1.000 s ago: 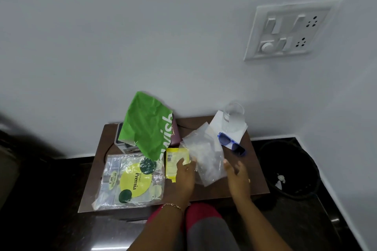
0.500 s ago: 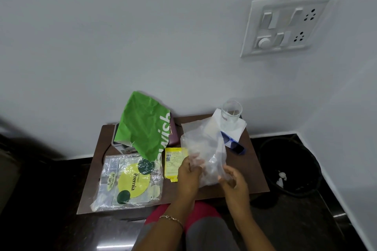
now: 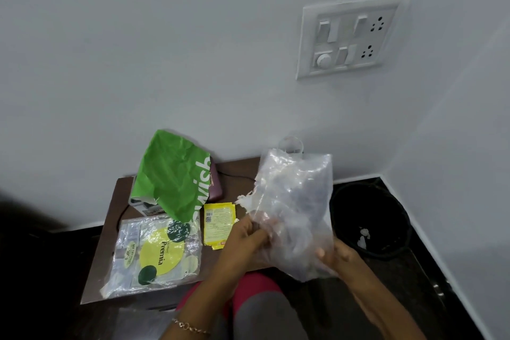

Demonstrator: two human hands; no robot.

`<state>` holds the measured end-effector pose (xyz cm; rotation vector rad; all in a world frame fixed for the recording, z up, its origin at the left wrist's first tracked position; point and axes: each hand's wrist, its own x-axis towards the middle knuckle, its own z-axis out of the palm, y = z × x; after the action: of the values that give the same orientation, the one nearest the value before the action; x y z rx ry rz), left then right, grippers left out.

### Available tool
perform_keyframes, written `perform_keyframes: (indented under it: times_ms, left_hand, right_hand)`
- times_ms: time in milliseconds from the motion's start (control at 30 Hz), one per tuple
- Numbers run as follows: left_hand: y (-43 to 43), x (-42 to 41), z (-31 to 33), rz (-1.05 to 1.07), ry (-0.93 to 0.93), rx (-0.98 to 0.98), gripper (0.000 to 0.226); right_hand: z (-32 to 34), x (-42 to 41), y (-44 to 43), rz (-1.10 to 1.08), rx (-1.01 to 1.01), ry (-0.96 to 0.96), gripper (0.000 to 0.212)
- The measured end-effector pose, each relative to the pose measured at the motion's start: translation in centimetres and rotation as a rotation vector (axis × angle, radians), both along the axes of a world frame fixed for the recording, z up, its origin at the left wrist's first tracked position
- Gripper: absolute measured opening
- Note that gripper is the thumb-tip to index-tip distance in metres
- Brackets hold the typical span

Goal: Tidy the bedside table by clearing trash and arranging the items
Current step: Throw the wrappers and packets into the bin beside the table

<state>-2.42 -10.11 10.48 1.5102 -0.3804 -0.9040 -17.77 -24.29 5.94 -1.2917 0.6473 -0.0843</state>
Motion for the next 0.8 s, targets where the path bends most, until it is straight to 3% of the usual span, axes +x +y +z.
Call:
perform_keyframes:
  times_ms: [100,233,367,400,500,533,700,800]
  left_hand:
    - [-2.0,-0.3,-0.4,-0.025,-0.017,-0.014,0.019]
    - [-5.9,-1.4,-1.7,-0.001,-0.098,-0.029,0.022]
    - [-11.6,-3.7,-3.8,-0.14,0.038,-0.032,0.014]
    - [-13.0,-4.3,-4.6,-0.148,0.065,-0.017,0.018]
    - [-16.8,-5.0,-7.0,-0.151,0.071,0.012,0.035]
    - [-18.0,-5.2,-7.5,-0.155,0.049,0.018,0.036]
    - [-21.2,-4.9,-10.3,-0.133,-0.073,0.0,0.04]
    - [-19.9,-3.8,-11.7,-0.149,-0.105,0.053,0.035]
  right_hand:
    - [0.1,-1.0,-0.7,-0.143,0.018,-0.027,0.069]
    - [-1.8,-2.2,-1.8,-0.386,0.088,-0.068,0.076]
    - [-4.2,-3.8,-4.0,-0.596,0.094,-0.012,0.066]
    - [-5.1,-4.4,-4.9,-0.66,0.053,0.015,0.062]
    - [-7.0,-6.0,-8.2,-0.85,-0.018,0.123,0.018]
    - [-7.7,-6.4,-9.4,-0.89,-0.012,0.143,0.016]
    - [-11.9,-5.9,-15.2,-0.957,0.029,0.207,0.02]
    - [-17.6,-5.3,-17.6,-0.875,0.175,0.354,0.04]
